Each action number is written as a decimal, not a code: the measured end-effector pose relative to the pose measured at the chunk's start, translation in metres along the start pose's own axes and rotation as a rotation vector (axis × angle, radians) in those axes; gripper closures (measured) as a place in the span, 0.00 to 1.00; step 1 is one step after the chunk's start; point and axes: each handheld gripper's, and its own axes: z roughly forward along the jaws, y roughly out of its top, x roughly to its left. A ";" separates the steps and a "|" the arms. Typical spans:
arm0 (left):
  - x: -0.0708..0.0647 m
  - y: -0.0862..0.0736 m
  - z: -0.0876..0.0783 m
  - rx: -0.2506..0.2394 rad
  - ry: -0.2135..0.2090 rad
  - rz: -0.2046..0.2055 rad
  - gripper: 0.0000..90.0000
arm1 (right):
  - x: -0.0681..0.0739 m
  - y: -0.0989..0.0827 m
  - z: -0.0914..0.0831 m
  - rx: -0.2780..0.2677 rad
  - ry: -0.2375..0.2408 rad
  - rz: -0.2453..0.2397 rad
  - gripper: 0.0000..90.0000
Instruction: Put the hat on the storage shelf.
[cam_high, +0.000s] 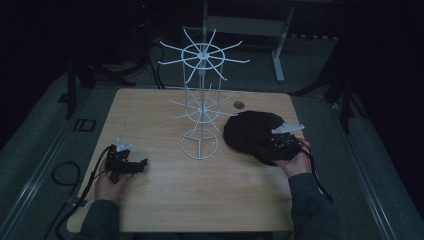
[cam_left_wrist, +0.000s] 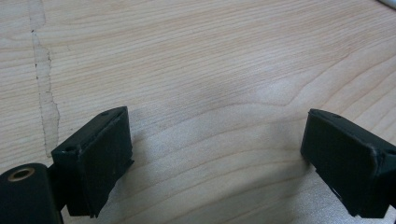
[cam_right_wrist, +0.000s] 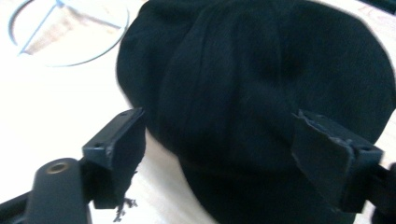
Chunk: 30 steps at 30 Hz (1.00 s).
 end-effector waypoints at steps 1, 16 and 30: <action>0.000 0.000 0.000 0.000 0.000 0.000 0.11 | -0.001 0.002 0.002 0.001 -0.006 -0.002 0.17; 0.000 0.000 0.000 0.000 0.000 0.000 0.11 | -0.015 0.035 0.027 0.013 -0.034 -0.024 0.12; 0.000 0.000 0.000 0.000 0.000 0.000 0.11 | -0.009 0.058 0.046 0.011 -0.023 -0.032 0.11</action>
